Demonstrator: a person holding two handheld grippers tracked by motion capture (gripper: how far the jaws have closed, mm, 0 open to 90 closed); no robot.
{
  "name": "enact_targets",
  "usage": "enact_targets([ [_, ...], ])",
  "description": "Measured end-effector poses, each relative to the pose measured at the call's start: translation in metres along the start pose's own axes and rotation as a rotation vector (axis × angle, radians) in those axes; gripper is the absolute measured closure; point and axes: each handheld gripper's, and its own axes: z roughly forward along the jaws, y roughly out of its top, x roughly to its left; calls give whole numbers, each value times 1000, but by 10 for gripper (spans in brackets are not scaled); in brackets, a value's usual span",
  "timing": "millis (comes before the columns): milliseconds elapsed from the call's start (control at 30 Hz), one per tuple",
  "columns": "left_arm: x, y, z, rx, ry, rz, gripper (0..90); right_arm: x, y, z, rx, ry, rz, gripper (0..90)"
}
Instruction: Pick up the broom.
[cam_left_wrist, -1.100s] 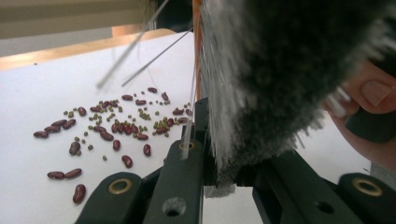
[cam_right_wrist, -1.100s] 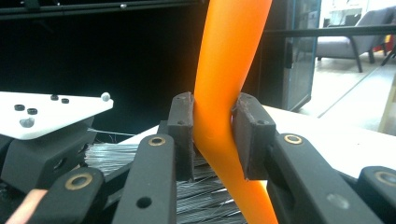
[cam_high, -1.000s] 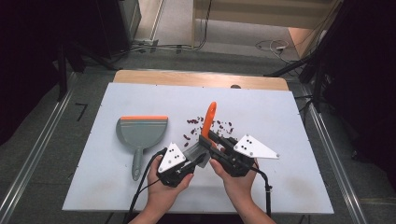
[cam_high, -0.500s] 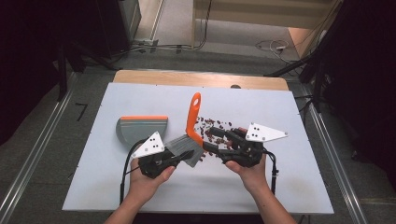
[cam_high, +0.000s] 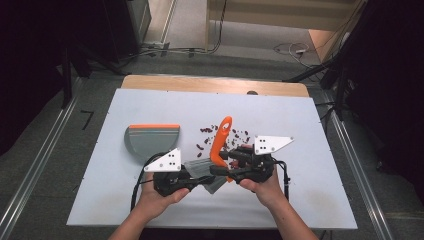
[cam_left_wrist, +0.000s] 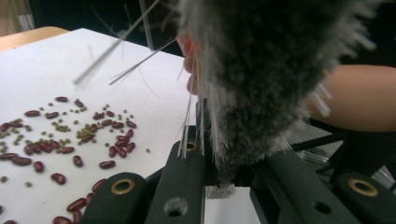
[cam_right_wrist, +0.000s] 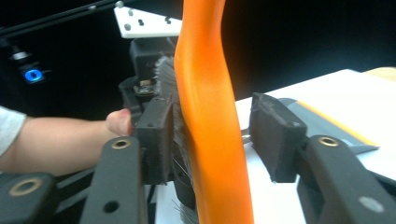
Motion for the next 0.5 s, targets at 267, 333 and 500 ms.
enact_targets([
  [267,2,-2,1,4,-40,-5,853,0,-3,3,11,22,-3,678],
  [333,3,-2,1,1,-46,-12,842,2,-3,3,11,17,-13,682],
  [500,3,-4,-1,-7,-14,-20,729,5,-2,3,15,-18,-24,685],
])
